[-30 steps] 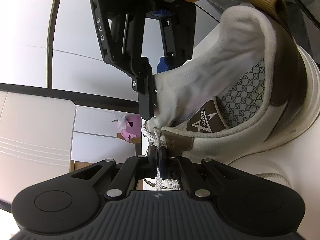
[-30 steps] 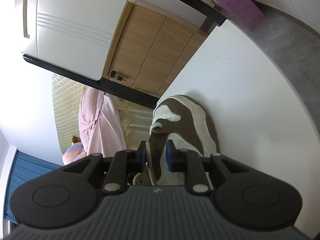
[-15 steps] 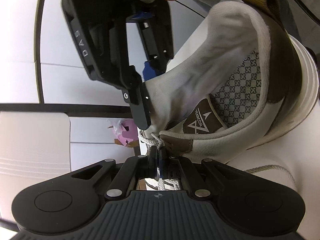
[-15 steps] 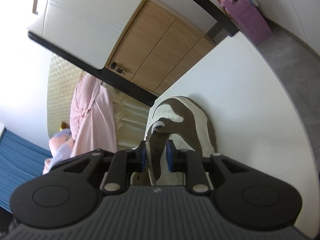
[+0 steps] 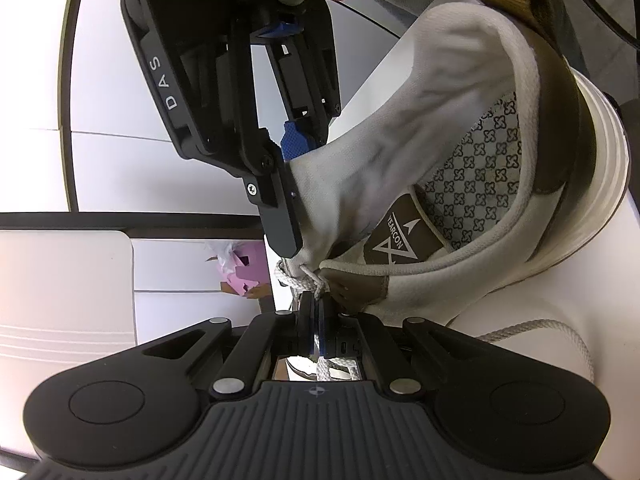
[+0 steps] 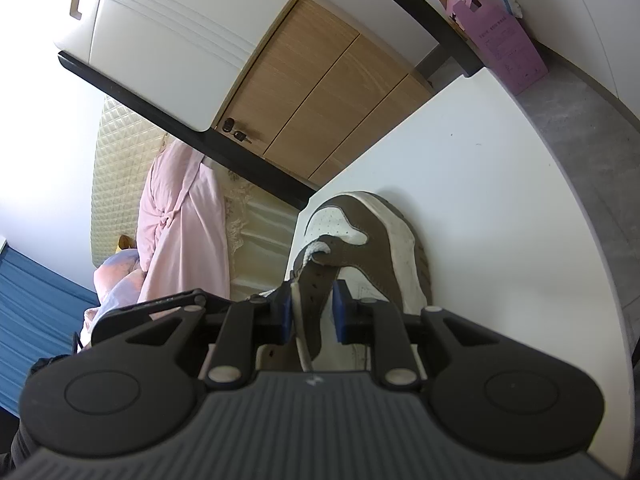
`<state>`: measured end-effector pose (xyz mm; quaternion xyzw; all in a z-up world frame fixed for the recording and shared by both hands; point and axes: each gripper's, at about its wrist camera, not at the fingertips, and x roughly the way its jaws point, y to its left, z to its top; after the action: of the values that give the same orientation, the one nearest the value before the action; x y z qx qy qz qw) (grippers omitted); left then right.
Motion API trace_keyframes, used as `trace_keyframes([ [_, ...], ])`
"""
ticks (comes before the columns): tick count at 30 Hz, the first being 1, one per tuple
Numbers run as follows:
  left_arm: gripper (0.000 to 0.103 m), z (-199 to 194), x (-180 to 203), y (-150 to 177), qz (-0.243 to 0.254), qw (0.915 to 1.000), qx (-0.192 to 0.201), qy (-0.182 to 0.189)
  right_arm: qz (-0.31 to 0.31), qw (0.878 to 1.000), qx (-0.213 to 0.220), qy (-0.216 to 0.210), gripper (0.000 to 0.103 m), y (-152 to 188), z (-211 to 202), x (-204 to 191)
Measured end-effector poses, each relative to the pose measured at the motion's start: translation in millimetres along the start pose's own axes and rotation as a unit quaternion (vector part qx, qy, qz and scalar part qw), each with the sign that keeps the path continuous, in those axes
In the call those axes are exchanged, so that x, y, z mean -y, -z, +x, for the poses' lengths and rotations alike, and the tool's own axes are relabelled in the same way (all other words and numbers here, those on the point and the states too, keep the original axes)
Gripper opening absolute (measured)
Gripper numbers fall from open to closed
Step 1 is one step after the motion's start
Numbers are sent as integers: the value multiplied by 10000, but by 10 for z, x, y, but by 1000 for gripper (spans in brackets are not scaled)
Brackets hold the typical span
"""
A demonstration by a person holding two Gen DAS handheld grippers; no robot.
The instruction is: Lace up shoes with both hands
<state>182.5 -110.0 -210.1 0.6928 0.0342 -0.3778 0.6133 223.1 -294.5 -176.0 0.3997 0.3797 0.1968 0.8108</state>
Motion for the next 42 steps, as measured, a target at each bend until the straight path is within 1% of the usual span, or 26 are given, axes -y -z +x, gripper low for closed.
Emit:
trace_keyframes([
  [2,2,18,-47,-20,-228,9997,-38,28,-121,9999,-6,45,21,2,5,-32],
  [5,2,45,-151,-23,-862,9962,-73,44,-521,9985,-10,188,21,21,17,-132],
  [8,2,65,-205,-36,-1418,9898,-146,-6,-933,9951,-26,334,21,52,38,-231],
  [10,2,82,-273,-46,-1876,9820,-212,12,-1078,9934,-29,382,21,63,46,-259],
  [12,2,97,-309,-65,-2066,9781,-241,-2,-1123,9930,-20,376,21,66,47,-264],
  [16,2,136,-282,-161,-1807,9830,-290,-103,-1059,9938,-29,344,21,57,50,-240],
  [19,2,166,-288,-222,-1688,9850,-328,-140,-1061,9938,-44,339,22,55,57,-238],
  [22,2,196,-290,-259,-1652,9855,-337,-205,-902,9956,-32,255,24,49,47,-213],
  [25,2,222,-323,-269,-1800,9829,-318,-241,-383,9992,123,35,25,11,-1,-97],
  [27,2,243,-347,-281,-1855,9818,-313,-243,222,9989,333,-242,23,-14,-48,44],
  [28,2,259,-356,-290,-1854,9818,-312,-253,506,9974,427,-281,23,-23,-59,117],
  [30,2,289,-378,-304,-1866,9816,-314,-263,991,9932,563,-215,23,-36,-65,258],
  [32,2,312,-405,-324,-1901,9809,-313,-264,1237,9906,553,-205,23,-41,-32,331],
  [33,2,328,-418,-333,-1907,9808,-311,-267,1311,9897,535,-211,23,-42,-12,351],
  [37,2,372,-458,-396,-1848,9818,-316,-298,1219,9915,381,-236,21,-14,106,303],
  [40,2,422,-496,-426,-1859,9816,-320,-307,1317,9898,466,-271,20,-12,141,316],
  [41,2,436,-508,-440,-1861,9815,-328,-314,1334,9894,487,-306,18,-7,152,314],
  [42,2,450,-519,-453,-1861,9814,-338,-323,1276,9901,495,-300,17,8,156,290],
])
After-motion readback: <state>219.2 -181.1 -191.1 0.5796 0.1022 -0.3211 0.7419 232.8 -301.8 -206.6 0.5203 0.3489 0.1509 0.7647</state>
